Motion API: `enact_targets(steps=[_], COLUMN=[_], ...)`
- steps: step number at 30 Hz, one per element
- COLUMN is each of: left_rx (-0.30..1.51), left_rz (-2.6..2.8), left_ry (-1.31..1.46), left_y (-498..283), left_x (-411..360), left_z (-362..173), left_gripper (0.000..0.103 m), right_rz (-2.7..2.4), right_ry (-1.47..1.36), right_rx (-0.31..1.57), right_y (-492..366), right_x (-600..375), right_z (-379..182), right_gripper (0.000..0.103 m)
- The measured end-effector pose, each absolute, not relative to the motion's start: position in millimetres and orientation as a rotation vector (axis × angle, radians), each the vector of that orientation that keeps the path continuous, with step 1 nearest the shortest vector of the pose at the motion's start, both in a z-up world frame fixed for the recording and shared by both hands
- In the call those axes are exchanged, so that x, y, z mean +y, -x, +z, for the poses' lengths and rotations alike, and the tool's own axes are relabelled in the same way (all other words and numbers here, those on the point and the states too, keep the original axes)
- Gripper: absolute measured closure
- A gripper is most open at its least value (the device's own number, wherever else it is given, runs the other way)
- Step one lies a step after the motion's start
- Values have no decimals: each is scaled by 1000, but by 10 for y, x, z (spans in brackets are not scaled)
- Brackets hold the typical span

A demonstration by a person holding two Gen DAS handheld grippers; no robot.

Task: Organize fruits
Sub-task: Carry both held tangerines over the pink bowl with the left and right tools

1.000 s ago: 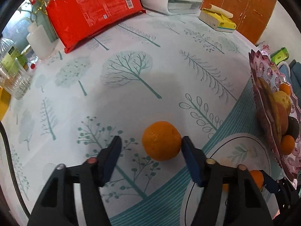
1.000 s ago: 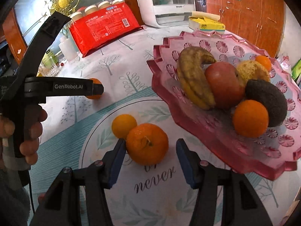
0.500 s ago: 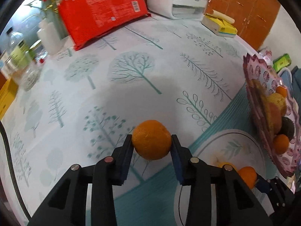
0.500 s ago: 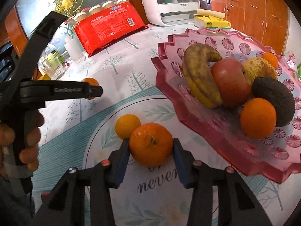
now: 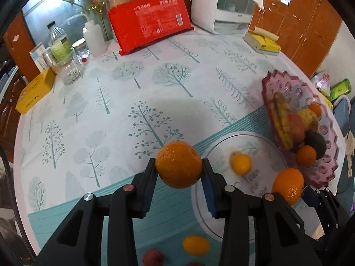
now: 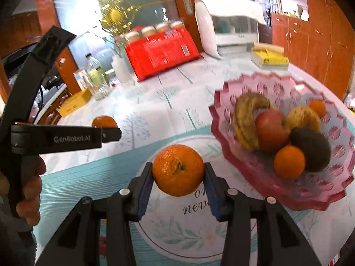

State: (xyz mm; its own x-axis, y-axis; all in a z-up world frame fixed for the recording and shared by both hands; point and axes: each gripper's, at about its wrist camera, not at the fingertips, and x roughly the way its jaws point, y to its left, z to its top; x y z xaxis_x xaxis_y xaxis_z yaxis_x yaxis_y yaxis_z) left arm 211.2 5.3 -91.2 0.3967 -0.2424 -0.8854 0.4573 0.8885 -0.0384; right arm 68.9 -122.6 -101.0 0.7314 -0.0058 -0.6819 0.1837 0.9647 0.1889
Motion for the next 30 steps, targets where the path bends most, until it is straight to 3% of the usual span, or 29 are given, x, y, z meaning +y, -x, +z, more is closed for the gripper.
enact_targets(steps=[18, 30], left_rx=[976, 1053], left_rz=[-462, -346], left_ry=[-259, -253], left_y=[-1424, -1467], left_x=[-1327, -1998], left_z=[-358, -751], left_gripper=[65, 65], right_rz=[-254, -324], right_ry=[-160, -54], right_rx=[659, 838], right_y=[-345, -651], right_x=[-2637, -3483], right_z=[-214, -616], right_gripper=[58, 58])
